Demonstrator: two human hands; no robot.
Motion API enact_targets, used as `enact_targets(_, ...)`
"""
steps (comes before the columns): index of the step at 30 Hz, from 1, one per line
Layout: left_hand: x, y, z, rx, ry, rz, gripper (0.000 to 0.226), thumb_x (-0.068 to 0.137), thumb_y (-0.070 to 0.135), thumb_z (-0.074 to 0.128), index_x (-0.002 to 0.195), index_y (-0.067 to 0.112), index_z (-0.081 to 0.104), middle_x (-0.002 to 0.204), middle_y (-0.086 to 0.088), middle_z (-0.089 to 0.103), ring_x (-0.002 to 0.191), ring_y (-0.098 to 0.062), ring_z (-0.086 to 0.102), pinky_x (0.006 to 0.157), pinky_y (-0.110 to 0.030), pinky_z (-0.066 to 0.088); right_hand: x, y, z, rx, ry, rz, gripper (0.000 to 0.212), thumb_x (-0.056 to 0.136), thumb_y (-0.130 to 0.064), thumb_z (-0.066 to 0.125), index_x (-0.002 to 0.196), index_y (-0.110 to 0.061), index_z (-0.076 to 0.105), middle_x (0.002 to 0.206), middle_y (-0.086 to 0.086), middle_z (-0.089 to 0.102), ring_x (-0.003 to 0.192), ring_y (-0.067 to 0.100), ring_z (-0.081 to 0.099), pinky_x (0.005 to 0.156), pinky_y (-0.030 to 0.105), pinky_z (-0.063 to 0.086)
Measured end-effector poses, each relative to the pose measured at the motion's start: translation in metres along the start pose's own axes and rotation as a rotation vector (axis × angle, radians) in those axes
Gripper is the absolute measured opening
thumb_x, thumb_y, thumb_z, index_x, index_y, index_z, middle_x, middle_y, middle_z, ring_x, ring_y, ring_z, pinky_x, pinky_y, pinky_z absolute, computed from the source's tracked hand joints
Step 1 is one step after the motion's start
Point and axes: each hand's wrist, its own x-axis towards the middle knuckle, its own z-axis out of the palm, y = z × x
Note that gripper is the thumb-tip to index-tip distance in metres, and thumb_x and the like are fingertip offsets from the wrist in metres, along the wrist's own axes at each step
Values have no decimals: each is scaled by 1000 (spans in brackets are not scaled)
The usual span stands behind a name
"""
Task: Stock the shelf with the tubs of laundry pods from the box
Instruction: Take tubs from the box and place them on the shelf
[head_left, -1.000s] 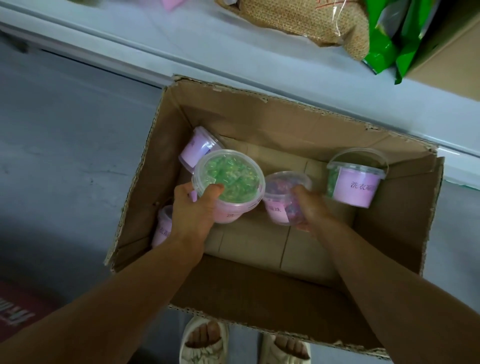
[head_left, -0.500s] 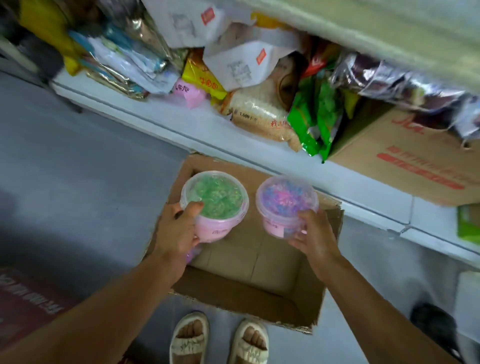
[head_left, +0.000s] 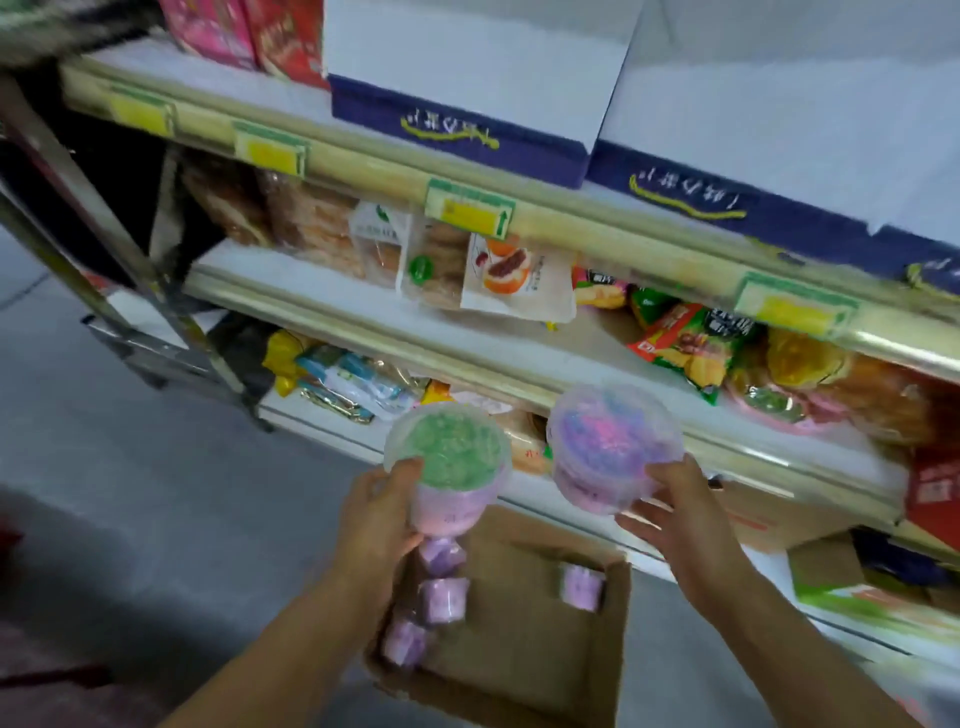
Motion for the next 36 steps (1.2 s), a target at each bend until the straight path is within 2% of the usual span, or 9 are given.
enact_targets(2, -24, 33, -1, -21, -16, 34, 33, 83, 30, 65, 107, 10, 52, 109, -18, 58, 79, -23, 58, 40, -17, 48, -23, -36, 8, -27, -8, -30, 44, 68, -30, 52, 110, -20, 50, 96, 4, 53, 84, 23, 58, 78, 37, 51)
enact_targets(6, -65, 88, -8, 2, -82, 94, 19, 91, 30, 55, 103, 16, 52, 103, -14, 60, 75, -22, 59, 40, -20, 46, -68, -98, 20, -4, 15, -94, 52, 57, -33, 53, 107, -21, 51, 93, 3, 55, 80, 21, 57, 71, 36, 50)
enact_targets(10, -98, 143, -11, 4, -139, 154, 20, 88, 36, 57, 102, 23, 52, 112, -13, 61, 91, -26, 61, 67, -31, 50, -105, -148, 26, -23, 22, -202, 72, 43, -41, 59, 111, -19, 54, 94, 4, 58, 80, 22, 59, 69, 35, 50)
enact_targets(13, -124, 184, -9, 19, -190, 232, 28, 89, 38, 57, 111, 22, 49, 114, -13, 59, 104, -31, 60, 74, -35, 51, -122, -185, 28, -13, 42, -256, 74, 43, -47, 59, 111, -18, 56, 99, 8, 57, 86, 28, 61, 73, 37, 52)
enact_targets(15, -140, 210, -5, 21, -238, 278, 27, 89, 39, 56, 110, 24, 49, 113, -13, 61, 98, -30, 62, 74, -36, 52, -131, -209, 29, -6, 33, -298, 68, 52, -46, 59, 112, -14, 56, 100, 13, 56, 94, 35, 62, 71, 36, 54)
enact_targets(19, -171, 255, 8, 2, -288, 356, 25, 90, 39, 55, 109, 25, 47, 102, -7, 60, 86, -23, 61, 77, -36, 48, -141, -255, 31, 37, -5, -397, 38, 76, -31, 57, 107, -9, 54, 98, 14, 58, 84, 31, 62, 72, 41, 55)
enact_targets(22, -189, 282, 16, -12, -297, 404, 27, 90, 41, 54, 112, 24, 50, 96, -6, 60, 83, -23, 61, 66, -33, 48, -144, -286, 30, 45, -20, -440, 21, 91, -25, 49, 108, -14, 54, 101, 16, 59, 86, 32, 61, 80, 44, 54)
enact_targets(31, -218, 340, 29, -81, -240, 450, 36, 86, 50, 56, 113, 27, 48, 109, -18, 59, 86, -31, 61, 69, -37, 51, -145, -358, 36, 81, -138, -502, 27, 91, -34, 53, 113, -19, 54, 107, 17, 59, 91, 34, 65, 82, 45, 53)
enact_targets(36, -214, 367, 29, -76, -200, 530, 26, 87, 49, 55, 99, 26, 53, 104, -13, 62, 84, -28, 62, 75, -39, 51, -136, -385, 55, 67, -193, -512, 24, 91, -34, 53, 110, -20, 57, 106, 19, 59, 89, 35, 63, 75, 42, 54)
